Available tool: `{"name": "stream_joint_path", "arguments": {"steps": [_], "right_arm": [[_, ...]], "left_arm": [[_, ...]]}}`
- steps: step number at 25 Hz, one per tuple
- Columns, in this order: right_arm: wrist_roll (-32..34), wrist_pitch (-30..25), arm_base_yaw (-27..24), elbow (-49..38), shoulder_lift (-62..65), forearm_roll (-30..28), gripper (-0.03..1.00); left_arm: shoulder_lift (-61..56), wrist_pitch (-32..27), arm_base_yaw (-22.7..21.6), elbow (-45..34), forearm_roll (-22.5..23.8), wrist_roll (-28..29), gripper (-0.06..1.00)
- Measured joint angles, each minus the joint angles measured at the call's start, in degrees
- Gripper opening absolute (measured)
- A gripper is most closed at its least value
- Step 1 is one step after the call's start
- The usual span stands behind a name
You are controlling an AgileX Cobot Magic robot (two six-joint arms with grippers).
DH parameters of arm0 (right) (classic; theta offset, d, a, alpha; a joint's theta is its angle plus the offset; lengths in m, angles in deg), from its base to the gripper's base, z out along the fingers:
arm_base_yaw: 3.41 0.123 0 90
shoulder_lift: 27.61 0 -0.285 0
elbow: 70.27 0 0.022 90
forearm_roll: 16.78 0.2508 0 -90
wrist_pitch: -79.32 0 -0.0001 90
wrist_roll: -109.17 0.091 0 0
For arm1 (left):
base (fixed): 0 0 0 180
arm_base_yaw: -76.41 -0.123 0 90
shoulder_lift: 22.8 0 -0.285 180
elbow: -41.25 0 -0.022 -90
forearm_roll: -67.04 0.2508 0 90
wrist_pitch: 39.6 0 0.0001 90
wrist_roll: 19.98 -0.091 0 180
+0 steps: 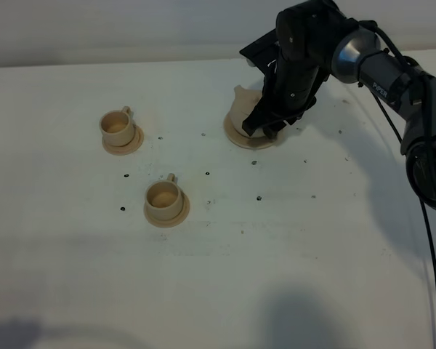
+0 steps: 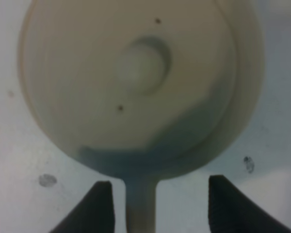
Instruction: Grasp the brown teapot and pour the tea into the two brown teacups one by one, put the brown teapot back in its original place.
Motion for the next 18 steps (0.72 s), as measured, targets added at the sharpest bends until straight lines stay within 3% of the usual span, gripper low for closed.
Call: {"name": "stream_joint_path", "arguments": {"steps": [12, 18], "right_arm": [[-1.9, 0.4, 0.0, 0.4, 0.0, -0.4, 0.44], [-2.3, 0.2, 0.0, 0.4, 0.0, -0.4, 0.35]], "left_arm": [[0.0, 0.0, 0.0, 0.0, 0.3, 0.0, 0.47], [0.0, 0.0, 0.0, 0.0, 0.3, 0.0, 0.47]]}}
